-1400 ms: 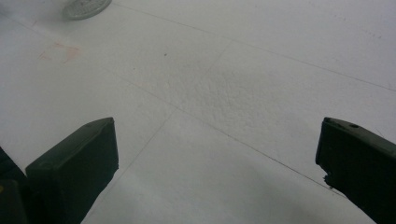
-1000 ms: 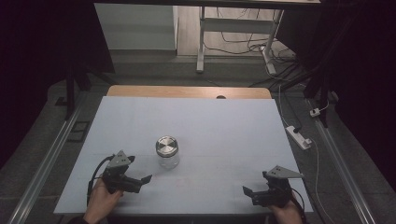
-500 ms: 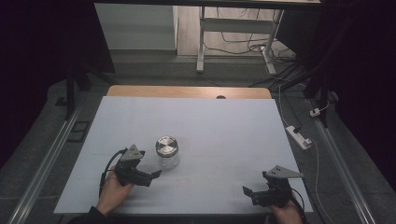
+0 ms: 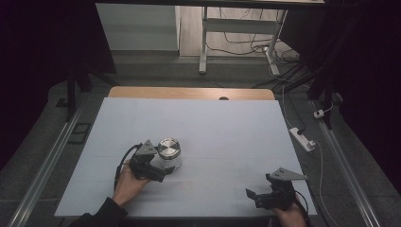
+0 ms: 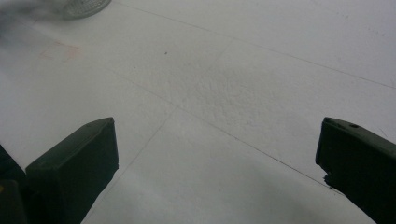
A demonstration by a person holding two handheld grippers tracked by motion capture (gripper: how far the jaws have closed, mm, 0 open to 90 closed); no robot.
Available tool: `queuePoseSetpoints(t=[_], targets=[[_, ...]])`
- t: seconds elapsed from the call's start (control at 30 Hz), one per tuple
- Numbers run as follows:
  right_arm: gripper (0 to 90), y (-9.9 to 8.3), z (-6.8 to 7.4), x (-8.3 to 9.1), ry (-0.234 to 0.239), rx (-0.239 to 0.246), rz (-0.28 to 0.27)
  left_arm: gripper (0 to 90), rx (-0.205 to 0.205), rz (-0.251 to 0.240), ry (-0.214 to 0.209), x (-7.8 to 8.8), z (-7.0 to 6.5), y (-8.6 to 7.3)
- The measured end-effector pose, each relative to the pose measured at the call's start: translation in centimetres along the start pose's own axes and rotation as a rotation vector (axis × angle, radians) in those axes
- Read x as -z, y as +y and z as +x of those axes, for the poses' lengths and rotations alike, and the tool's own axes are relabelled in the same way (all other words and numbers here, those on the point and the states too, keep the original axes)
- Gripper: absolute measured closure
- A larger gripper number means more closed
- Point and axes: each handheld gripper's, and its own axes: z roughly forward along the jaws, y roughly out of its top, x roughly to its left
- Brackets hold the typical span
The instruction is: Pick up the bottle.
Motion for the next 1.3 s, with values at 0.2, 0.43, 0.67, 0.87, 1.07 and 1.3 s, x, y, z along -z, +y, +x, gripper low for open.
queuePoseSetpoints(t=[0.2, 0.43, 0.67, 0.87, 1.07, 1.3], targets=[[0.0, 0.0, 0.0, 0.0, 0.001, -0.001, -0.001, 0.0, -0.007, 0.0, -0.004, -1.2, 0.2, 0.9], [0.0, 0.0, 0.0, 0.0, 0.002, 0.001, -0.003, 0.0, -0.025, 0.006, -0.001, -2.1, 0.4, 1.4], [0.0, 0.0, 0.0, 0.0, 0.002, 0.0, -0.004, 7.4, -0.026, 0.003, 0.024, -1.7, 0.6, 1.3], [0.0, 0.0, 0.0, 0.0, 0.0, 0.002, -0.003, 14.1, -0.047, 0.01, 0.028, -1.6, 0.5, 1.2], [0.0, 0.0, 0.0, 0.0, 0.0, 0.003, -0.002, 14.6, -0.043, 0.011, 0.039, -1.6, 0.3, 1.3], [0.0, 0.0, 0.0, 0.1, 0.002, 0.004, -0.005, 14.8, -0.031, 0.027, 0.055, -1.6, 0.1, 1.5]])
